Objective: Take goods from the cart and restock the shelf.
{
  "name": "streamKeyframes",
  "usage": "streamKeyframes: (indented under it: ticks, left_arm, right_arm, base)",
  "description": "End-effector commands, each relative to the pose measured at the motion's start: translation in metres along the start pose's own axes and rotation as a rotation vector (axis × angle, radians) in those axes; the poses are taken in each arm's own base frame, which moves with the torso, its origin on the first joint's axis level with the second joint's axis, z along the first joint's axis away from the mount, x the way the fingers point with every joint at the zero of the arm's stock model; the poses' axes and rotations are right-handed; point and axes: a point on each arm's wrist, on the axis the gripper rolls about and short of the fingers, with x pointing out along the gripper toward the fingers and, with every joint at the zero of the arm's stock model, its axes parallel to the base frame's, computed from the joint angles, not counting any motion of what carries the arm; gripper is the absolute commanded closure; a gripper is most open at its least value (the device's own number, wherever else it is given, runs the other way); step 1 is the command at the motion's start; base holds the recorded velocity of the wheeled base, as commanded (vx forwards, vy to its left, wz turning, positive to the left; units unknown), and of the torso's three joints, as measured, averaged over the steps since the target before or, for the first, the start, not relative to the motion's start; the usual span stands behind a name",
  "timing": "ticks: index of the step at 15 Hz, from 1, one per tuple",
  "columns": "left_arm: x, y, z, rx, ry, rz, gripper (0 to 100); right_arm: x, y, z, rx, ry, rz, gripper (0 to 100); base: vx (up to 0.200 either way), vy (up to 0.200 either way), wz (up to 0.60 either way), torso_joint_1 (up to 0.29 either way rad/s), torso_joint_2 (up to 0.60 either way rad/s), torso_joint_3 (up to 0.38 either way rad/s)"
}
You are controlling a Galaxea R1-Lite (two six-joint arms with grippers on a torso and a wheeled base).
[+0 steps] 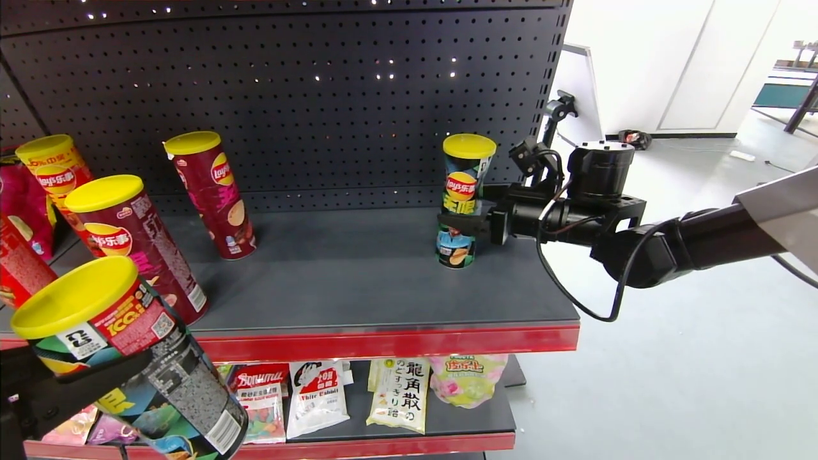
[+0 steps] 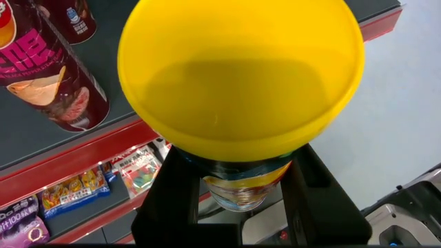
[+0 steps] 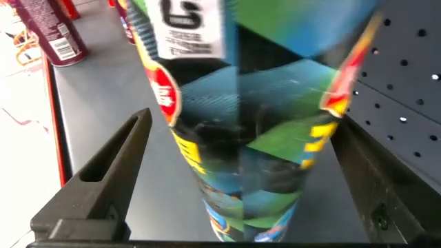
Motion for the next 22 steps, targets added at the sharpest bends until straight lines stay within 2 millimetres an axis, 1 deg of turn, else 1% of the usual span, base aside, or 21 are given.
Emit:
streamKeyframes:
  ticks: [1,2,7,11,12,13,14,15,18,22]
  left_arm:
    - [0.0,0.0,0.0,0.0,0.0,0.0,100]
    - [0.0,0.0,0.0,0.0,0.0,0.0,100]
    - [0.0,0.0,0.0,0.0,0.002,0.0,100]
    - [0.001,0.0,0.0,-0.002,0.002,0.0,100]
    - [0.0,0.0,0.002,-0.002,-0.003,0.002,100]
    - [0.0,0.0,0.002,-0.002,-0.003,0.002,100]
    - [0.001,0.001,0.003,-0.003,-0.003,-0.001,100]
    - [0.002,0.001,0.003,-0.005,0.001,-0.002,100]
    - [0.002,0.001,0.003,-0.004,-0.002,-0.002,100]
    - [0.0,0.0,0.004,-0.002,-0.012,-0.001,100]
  right_arm:
    - [0.001,0.002,0.0,-0.001,0.0,0.006,0]
    - [0.006,0.003,-0.001,-0.003,-0.001,0.01,100]
    - [0.008,0.007,-0.004,0.007,0.005,0.021,100]
    - [-0.014,0.02,0.004,0.013,0.012,0.031,100]
    - [-0.025,0.026,0.007,0.018,0.017,0.043,100]
    - [-0.025,0.026,0.007,0.018,0.017,0.043,100]
    - [-0.039,0.036,0.011,0.022,0.021,0.046,100]
    - [-0.042,0.04,0.011,0.024,0.024,0.049,100]
    - [-0.045,0.047,0.005,0.033,0.042,0.062,100]
    - [-0.035,0.06,0.005,0.03,0.044,0.1,100]
  base:
    - [0.0,0.0,0.0,0.0,0.0,0.0]
    - [0.0,0.0,0.0,0.0,0.0,0.0]
    - [0.0,0.0,0.0,0.0,0.0,0.0]
    - [0.0,0.0,0.0,0.0,0.0,0.0]
    - [0.0,0.0,0.0,0.0,0.0,0.0]
    - [0.0,0.0,0.0,0.0,0.0,0.0]
    - [0.0,0.0,0.0,0.0,0.0,0.0]
    - [0.0,0.0,0.0,0.0,0.0,0.0]
    - [0.0,0.0,0.0,0.0,0.0,0.0]
    - [0.0,0.0,0.0,0.0,0.0,0.0]
